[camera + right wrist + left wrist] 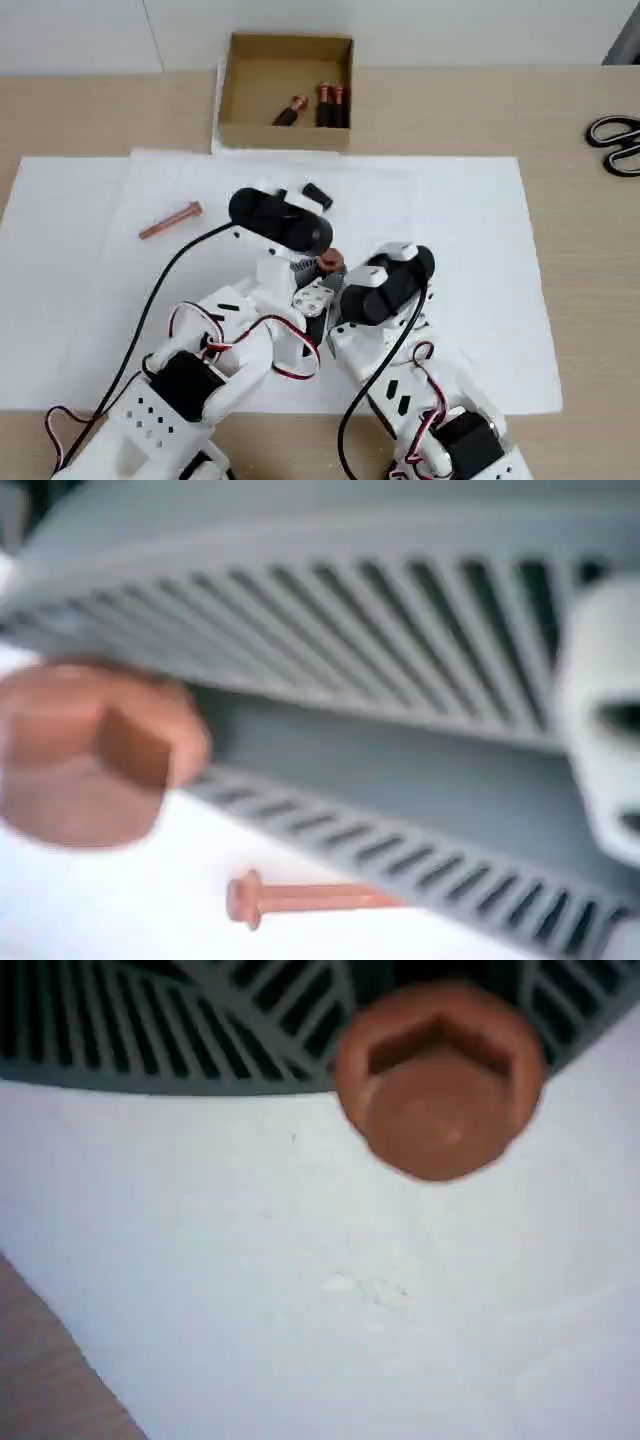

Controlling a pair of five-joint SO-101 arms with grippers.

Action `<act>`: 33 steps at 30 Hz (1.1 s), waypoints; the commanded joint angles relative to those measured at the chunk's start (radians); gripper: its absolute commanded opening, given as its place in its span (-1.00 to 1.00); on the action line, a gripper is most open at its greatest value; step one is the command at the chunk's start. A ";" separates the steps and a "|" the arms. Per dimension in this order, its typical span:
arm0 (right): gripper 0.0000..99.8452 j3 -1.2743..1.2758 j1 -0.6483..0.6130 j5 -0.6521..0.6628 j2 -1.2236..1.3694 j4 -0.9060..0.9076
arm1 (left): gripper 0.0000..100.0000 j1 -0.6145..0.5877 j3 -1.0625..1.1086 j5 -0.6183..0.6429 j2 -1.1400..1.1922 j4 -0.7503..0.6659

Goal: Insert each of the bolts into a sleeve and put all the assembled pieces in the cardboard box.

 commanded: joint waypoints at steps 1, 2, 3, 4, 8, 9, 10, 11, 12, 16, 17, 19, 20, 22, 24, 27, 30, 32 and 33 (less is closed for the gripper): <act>-0.99 -0.012 -0.001 -0.009 -0.016 -0.027 | -0.90 0.003 -0.005 -0.011 -0.014 0.008; -0.99 -0.012 -0.001 -0.009 -0.015 -0.027 | -0.84 0.003 -0.005 -0.008 -0.015 0.009; -0.99 -0.012 -0.001 -0.009 -0.015 -0.027 | -0.77 0.003 -0.005 -0.008 -0.015 0.015; -0.99 -0.012 -0.001 -0.009 -0.013 -0.027 | -0.70 0.003 -0.010 -0.006 -0.018 0.034; -0.99 -0.012 -0.001 -0.009 -0.012 -0.027 | -0.55 0.003 -0.013 -0.005 -0.021 0.100; -0.99 -0.012 -0.001 -0.009 -0.012 -0.027 | -0.53 0.003 -0.018 -0.005 -0.021 0.115; -0.99 -0.012 -0.001 -0.009 -0.012 -0.027 | -0.52 0.003 -0.033 -0.005 -0.021 0.137; -0.99 -0.012 -0.001 -0.009 -0.012 -0.027 | -0.51 0.002 -0.056 -0.005 -0.023 0.164; -0.99 -0.012 -0.001 -0.009 -0.012 -0.027 | -0.51 0.002 -0.085 -0.005 -0.023 0.196; -0.99 -0.009 0.005 -0.009 -0.010 -0.027 | -0.51 -0.075 -0.234 -0.009 -0.023 0.318; -0.99 -0.008 0.005 -0.009 -0.010 -0.027 | -0.51 -0.118 -0.272 -0.009 -0.023 0.354; -0.99 -0.008 0.013 -0.009 -0.010 -0.027 | -0.51 -0.218 -0.334 -0.011 -0.023 0.433; -0.99 -0.011 0.027 -0.009 -0.010 -0.027 | -0.51 -0.265 -0.354 -0.012 -0.023 0.473; -0.99 -0.012 0.061 -0.008 -0.010 -0.027 | -0.51 -0.359 -0.361 -0.017 -0.023 0.540; -0.99 -0.012 0.097 -0.008 -0.010 -0.019 | -0.51 -0.436 -0.360 -0.068 -0.021 0.603; -0.99 -0.008 0.145 -0.008 -0.010 -0.016 | -0.51 -0.525 -0.360 -0.186 -0.021 0.660; -0.99 -0.012 0.225 -0.005 -0.008 -0.021 | -0.52 -0.594 -0.361 -0.250 -0.021 0.667; -0.99 -0.014 0.288 0.023 0.001 -0.025 | -0.52 -0.624 -0.361 -0.250 -0.021 0.667; -0.99 -0.026 0.314 0.041 0.016 -0.030 | -0.52 -0.635 -0.361 -0.250 -0.021 0.667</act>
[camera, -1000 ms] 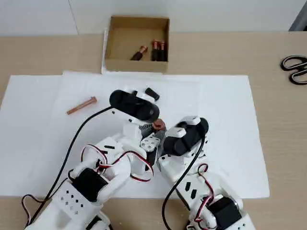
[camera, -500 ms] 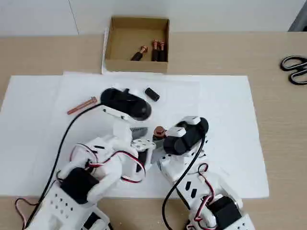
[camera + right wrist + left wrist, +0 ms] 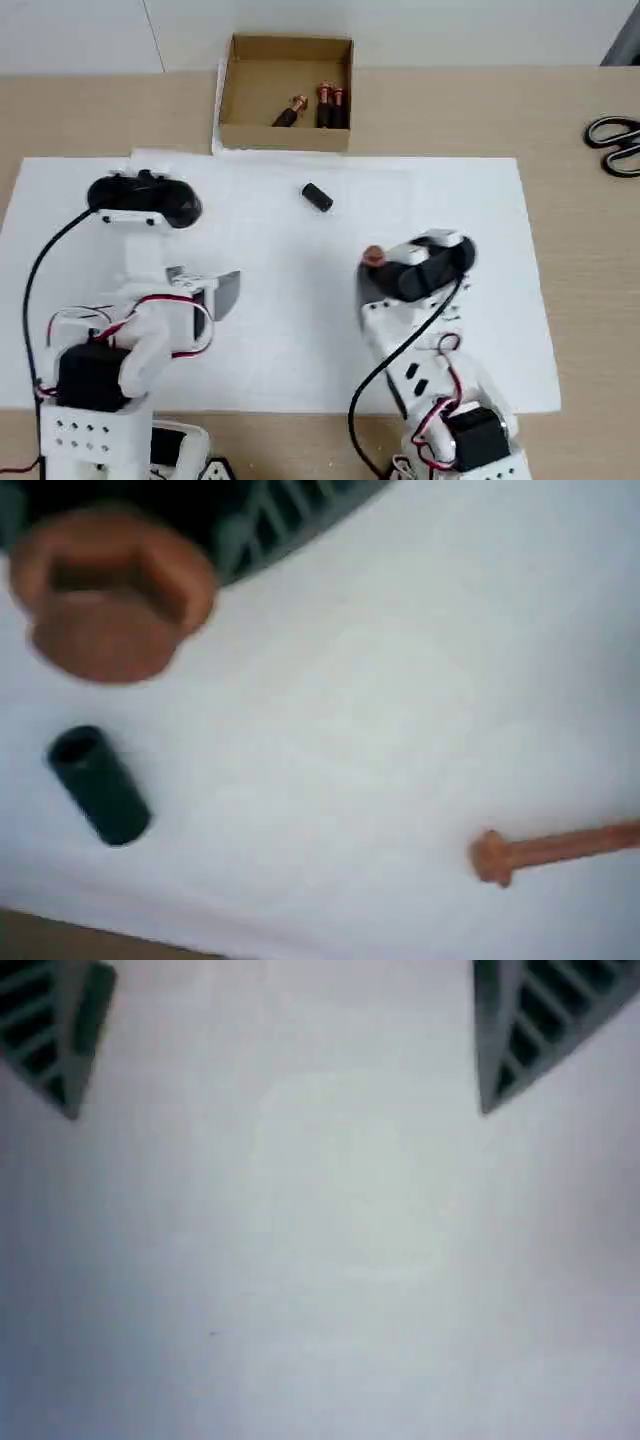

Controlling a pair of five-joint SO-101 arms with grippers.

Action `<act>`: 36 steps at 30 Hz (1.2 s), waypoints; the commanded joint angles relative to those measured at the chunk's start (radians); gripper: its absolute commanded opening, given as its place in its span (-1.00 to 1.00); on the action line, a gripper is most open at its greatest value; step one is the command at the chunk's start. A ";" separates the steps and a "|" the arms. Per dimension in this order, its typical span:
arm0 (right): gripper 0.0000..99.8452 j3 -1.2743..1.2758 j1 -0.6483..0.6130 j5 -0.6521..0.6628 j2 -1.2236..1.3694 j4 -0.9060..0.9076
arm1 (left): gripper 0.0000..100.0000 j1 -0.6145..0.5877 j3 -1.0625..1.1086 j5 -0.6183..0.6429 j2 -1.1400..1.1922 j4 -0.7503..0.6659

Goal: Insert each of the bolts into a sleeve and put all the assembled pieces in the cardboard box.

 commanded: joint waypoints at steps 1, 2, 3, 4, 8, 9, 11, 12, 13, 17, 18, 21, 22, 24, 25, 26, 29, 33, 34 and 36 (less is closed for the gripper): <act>-0.99 -0.049 0.094 0.046 0.036 -0.039 | -0.52 -0.040 -0.047 -0.014 -0.011 0.005; -0.99 -0.075 0.114 0.049 0.068 -0.056 | -0.52 -0.048 -0.047 -0.014 -0.011 0.005; -0.99 -0.112 0.127 0.051 0.111 -0.074 | -0.52 -0.051 -0.047 -0.012 -0.011 0.005; -0.99 -0.153 0.130 0.051 0.163 -0.094 | -0.52 -0.051 -0.047 -0.012 -0.011 0.005; -0.99 -0.341 0.134 0.051 0.452 -0.168 | -0.52 -0.049 -0.045 -0.012 -0.011 0.005; -0.99 -0.385 0.133 0.051 0.535 -0.191 | -0.52 -0.049 -0.045 -0.012 -0.011 0.005; -0.99 -0.479 0.131 0.048 0.705 -0.254 | -0.52 -0.049 -0.045 -0.012 -0.011 0.005; -0.99 -0.525 0.131 0.048 0.788 -0.297 | -0.52 -0.049 -0.044 -0.012 -0.011 0.005; -0.99 -0.574 0.130 0.046 0.871 -0.346 | -0.52 -0.049 -0.044 -0.012 -0.011 0.005; -0.99 -0.779 0.099 0.049 1.175 -0.512 | -0.52 -0.049 -0.044 -0.012 -0.011 0.005; -0.99 -0.821 0.090 0.051 1.242 -0.541 | -0.52 -0.049 -0.044 -0.012 -0.011 0.005; -0.99 -0.939 0.050 0.051 1.417 -0.624 | -0.52 -0.049 -0.022 -0.015 -0.011 0.005; -0.99 -0.973 0.044 0.051 1.469 -0.653 | -0.52 -0.049 -0.010 -0.015 -0.011 0.005; -0.99 -1.037 0.035 0.051 1.564 -0.725 | -0.52 -0.049 0.012 -0.017 -0.011 0.005; -0.99 -1.066 0.031 0.051 1.609 -0.762 | -0.52 -0.049 0.019 -0.017 -0.011 0.005; -0.99 -1.096 0.028 0.051 1.650 -0.796 | -0.52 -0.049 0.025 -0.017 -0.011 0.003; -0.99 -1.180 0.028 0.051 1.771 -0.880 | -0.52 -0.048 0.030 -0.017 -0.011 0.000; -0.99 -1.301 0.033 0.051 1.911 -0.932 | -0.52 -0.049 0.030 -0.015 -0.011 0.000; -0.99 -1.330 0.033 0.051 1.942 -0.937 | -0.52 -0.049 0.030 -0.014 -0.011 0.000; -0.99 -1.387 0.033 0.051 2.003 -0.943 | -0.52 -0.049 0.030 -0.014 -0.011 0.000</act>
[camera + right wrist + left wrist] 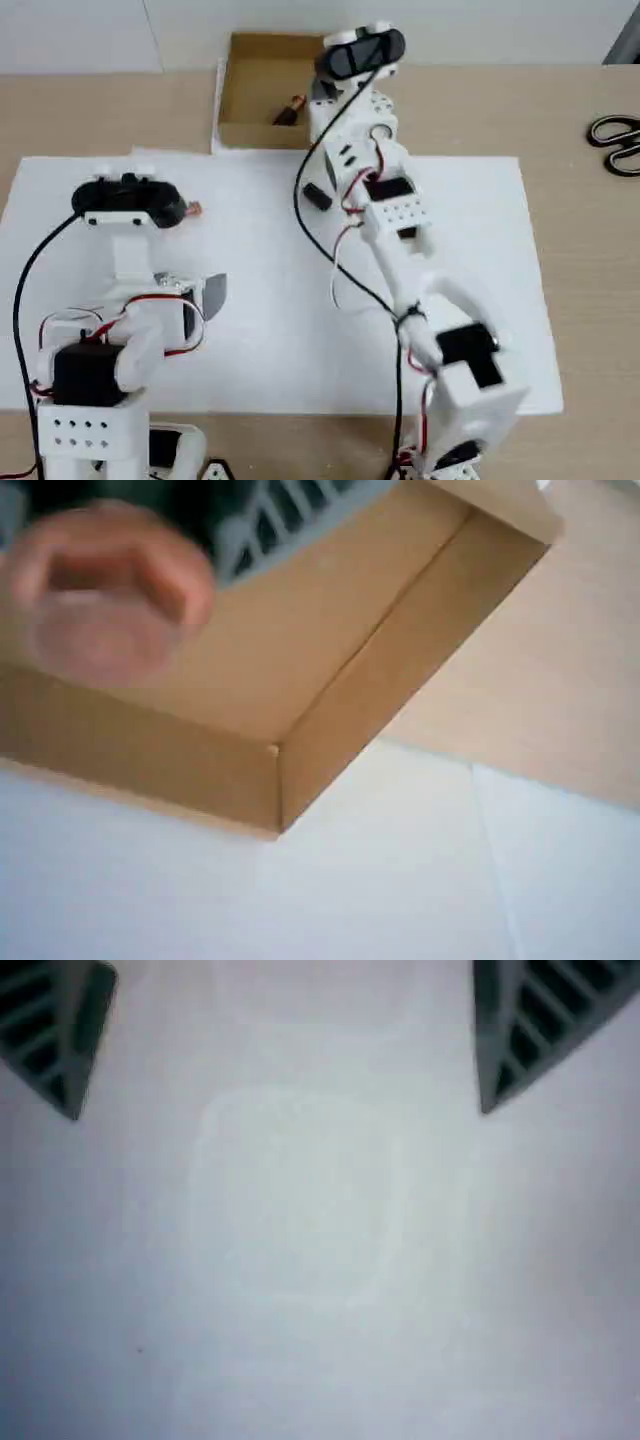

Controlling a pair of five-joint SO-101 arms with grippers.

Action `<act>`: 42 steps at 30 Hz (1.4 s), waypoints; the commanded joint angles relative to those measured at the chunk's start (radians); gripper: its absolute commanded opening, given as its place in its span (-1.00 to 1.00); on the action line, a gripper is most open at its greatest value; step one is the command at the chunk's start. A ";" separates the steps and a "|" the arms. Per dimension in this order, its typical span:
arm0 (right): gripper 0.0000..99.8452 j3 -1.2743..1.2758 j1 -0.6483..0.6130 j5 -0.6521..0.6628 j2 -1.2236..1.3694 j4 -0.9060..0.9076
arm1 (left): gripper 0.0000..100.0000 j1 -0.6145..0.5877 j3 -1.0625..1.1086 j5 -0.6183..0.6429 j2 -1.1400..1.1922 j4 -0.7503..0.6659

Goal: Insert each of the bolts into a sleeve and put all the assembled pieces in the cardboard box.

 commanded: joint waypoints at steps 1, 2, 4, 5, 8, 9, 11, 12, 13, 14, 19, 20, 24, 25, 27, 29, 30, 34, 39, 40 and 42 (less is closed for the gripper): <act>-0.99 -0.158 0.001 0.011 0.068 -0.039 | -0.52 -0.003 -0.004 -0.009 -0.011 0.000; -0.99 -0.189 0.001 0.011 0.099 -0.039 | -0.52 -0.003 -0.004 -0.009 -0.011 0.000; -0.99 -0.249 0.002 0.011 0.165 -0.041 | -0.52 -0.003 -0.004 -0.009 -0.011 0.000; -0.99 -0.278 0.002 0.011 0.194 -0.041 | -0.52 -0.003 -0.004 -0.009 -0.011 0.000; -0.99 -0.356 0.002 0.011 0.280 -0.041 | -0.52 -0.005 -0.004 -0.009 -0.012 0.002; -0.99 -0.381 0.002 0.011 0.306 -0.041 | -0.52 -0.005 -0.005 -0.009 -0.012 0.002; -0.99 -0.427 0.002 0.011 0.355 -0.041 | -0.52 -0.005 -0.005 -0.011 -0.012 0.002; -0.99 -0.445 0.002 0.011 0.375 -0.041 | -0.52 -0.005 -0.005 -0.011 -0.012 0.002; -0.99 -0.460 0.002 0.011 0.395 -0.041 | -0.52 -0.005 -0.005 -0.012 -0.012 0.002; -0.99 -0.474 0.002 0.011 0.412 -0.041 | -0.52 -0.005 -0.005 -0.012 -0.012 0.002; -0.99 -0.540 -0.001 0.011 0.487 -0.038 | -0.52 -0.005 -0.005 -0.012 -0.012 0.002; -0.99 -0.554 -0.002 0.011 0.499 -0.038 | -0.52 -0.005 -0.005 -0.012 -0.012 0.002; -0.99 -0.592 -0.004 0.011 0.545 -0.038 | -0.52 -0.005 -0.005 -0.012 -0.012 0.002; -0.99 -0.594 -0.004 0.011 0.552 -0.038 | -0.52 -0.005 -0.005 -0.012 -0.012 0.002; -0.99 -0.597 -0.004 0.011 0.564 -0.038 | -0.52 -0.005 -0.005 -0.012 -0.012 0.002; -0.99 -0.597 -0.005 0.011 0.575 -0.038 | -0.52 -0.005 -0.005 -0.012 -0.012 0.002; -0.99 -0.597 -0.010 0.011 0.579 -0.038 | -0.52 -0.005 -0.005 -0.012 -0.012 0.002; -0.99 -0.597 -0.019 0.011 0.587 -0.038 | -0.52 -0.005 -0.005 -0.012 -0.012 0.000; -0.85 -0.597 -0.030 0.006 0.590 -0.039 | -0.52 -0.005 -0.005 -0.012 -0.012 0.000; -0.77 -0.597 -0.031 0.006 0.590 -0.039 | -0.52 -0.005 -0.005 -0.012 -0.012 0.000; -0.62 -0.597 -0.038 0.006 0.590 -0.033 | -0.52 -0.005 -0.005 -0.012 -0.012 0.000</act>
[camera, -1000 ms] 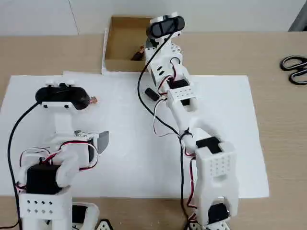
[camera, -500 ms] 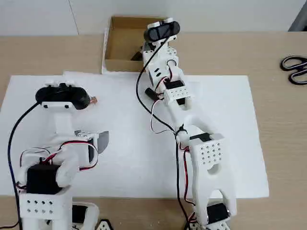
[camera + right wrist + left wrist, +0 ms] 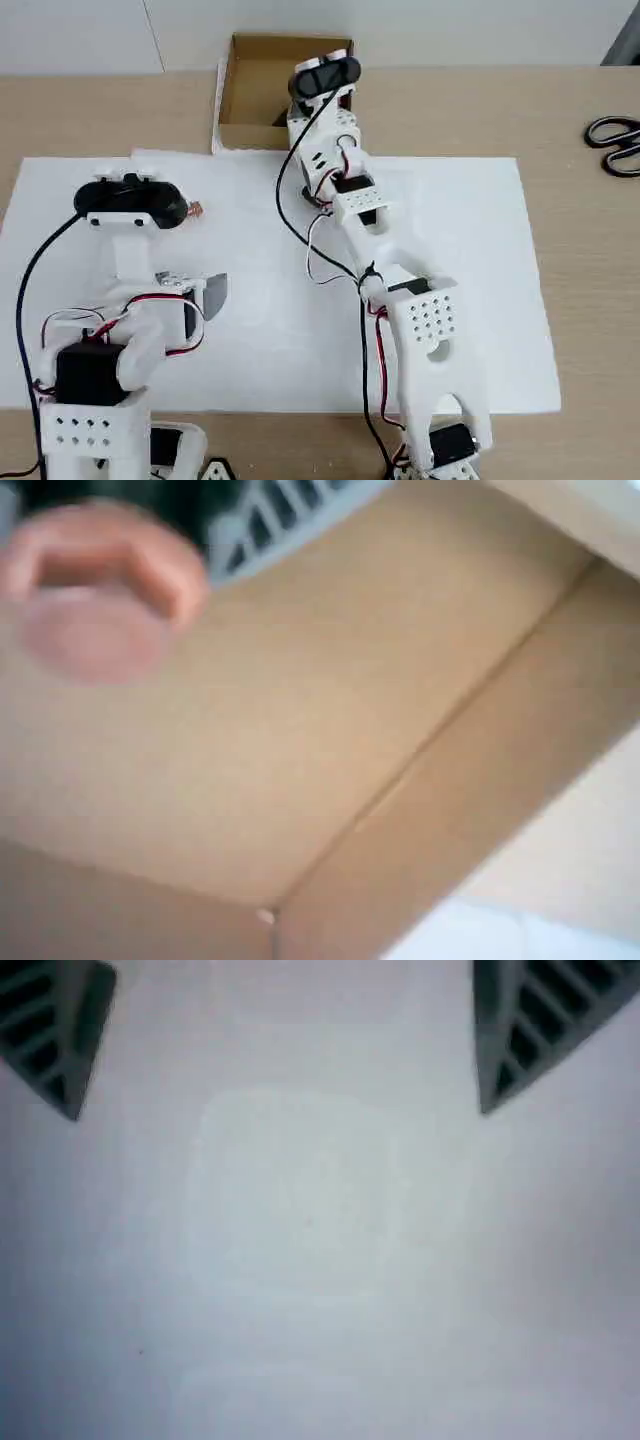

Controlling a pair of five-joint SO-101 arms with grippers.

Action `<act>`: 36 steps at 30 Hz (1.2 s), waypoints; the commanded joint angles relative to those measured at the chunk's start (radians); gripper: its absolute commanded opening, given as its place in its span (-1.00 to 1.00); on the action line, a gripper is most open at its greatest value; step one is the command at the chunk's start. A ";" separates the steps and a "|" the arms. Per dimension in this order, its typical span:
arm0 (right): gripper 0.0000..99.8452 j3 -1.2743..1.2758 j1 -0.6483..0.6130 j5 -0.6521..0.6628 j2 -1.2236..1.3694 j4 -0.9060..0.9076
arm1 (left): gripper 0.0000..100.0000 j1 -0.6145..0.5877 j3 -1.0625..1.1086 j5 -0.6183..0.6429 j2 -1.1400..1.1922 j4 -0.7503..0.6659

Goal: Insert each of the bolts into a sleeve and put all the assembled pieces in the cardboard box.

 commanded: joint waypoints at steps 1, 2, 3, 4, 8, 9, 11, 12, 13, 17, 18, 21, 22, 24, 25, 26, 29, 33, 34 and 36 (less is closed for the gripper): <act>-0.56 -0.069 -0.012 0.008 -0.024 -0.024 | -0.52 -0.005 -0.005 -0.008 -0.012 0.000; -0.52 -0.069 -0.015 0.008 -0.025 -0.022 | -0.52 -0.005 -0.005 -0.008 -0.012 0.000; -0.49 -0.069 -0.018 0.009 -0.027 -0.022 | -0.52 -0.005 -0.005 -0.008 -0.012 0.000; -0.48 -0.069 -0.019 0.009 -0.030 -0.022 | -0.52 -0.005 -0.005 -0.008 -0.012 0.000; -0.48 -0.071 -0.021 0.009 -0.033 -0.022 | -0.52 -0.005 -0.005 -0.008 -0.012 0.000; -0.48 -0.071 -0.022 0.011 -0.033 -0.022 | -0.52 -0.005 -0.005 -0.008 -0.012 0.000; -0.48 -0.071 -0.022 0.011 -0.035 -0.022 | -0.52 -0.005 -0.005 -0.008 -0.012 0.000; -0.48 -0.071 -0.021 0.011 -0.041 -0.022 | -0.52 -0.005 -0.005 -0.008 -0.012 0.000; -0.48 -0.071 -0.019 0.011 -0.056 -0.019 | -0.52 -0.005 -0.005 -0.008 -0.012 0.000; -0.48 -0.071 -0.007 0.009 -0.171 0.084 | -0.52 -0.005 -0.005 -0.008 -0.012 0.000; -0.48 -0.071 -0.004 0.008 -0.206 0.124 | -0.52 -0.005 -0.005 -0.008 -0.012 0.002; -0.48 -0.069 -0.001 0.008 -0.305 0.252 | -0.52 -0.005 -0.007 -0.008 -0.012 0.003; -0.48 -0.069 -0.001 0.008 -0.332 0.298 | -0.52 -0.005 -0.008 -0.008 -0.012 0.003; -0.48 -0.069 -0.001 0.008 -0.387 0.394 | -0.52 -0.005 -0.010 -0.008 -0.012 0.003; -0.48 -0.069 -0.001 0.008 -0.414 0.441 | -0.52 -0.005 -0.010 -0.008 -0.012 0.003; -0.48 -0.069 -0.001 0.008 -0.444 0.489 | -0.52 -0.005 -0.010 -0.008 -0.012 0.003; -0.48 -0.069 -0.001 0.006 -0.530 0.641 | -0.52 -0.005 -0.012 -0.008 -0.012 0.003; -0.48 -0.069 -0.001 0.006 -0.625 0.843 | -0.52 -0.005 -0.012 -0.008 -0.012 0.003; -0.48 -0.069 -0.001 0.006 -0.645 0.891 | -0.52 -0.005 -0.012 -0.008 -0.012 0.003; -0.48 -0.069 -0.001 0.006 -0.685 0.984 | -0.52 -0.005 -0.012 -0.008 -0.012 0.003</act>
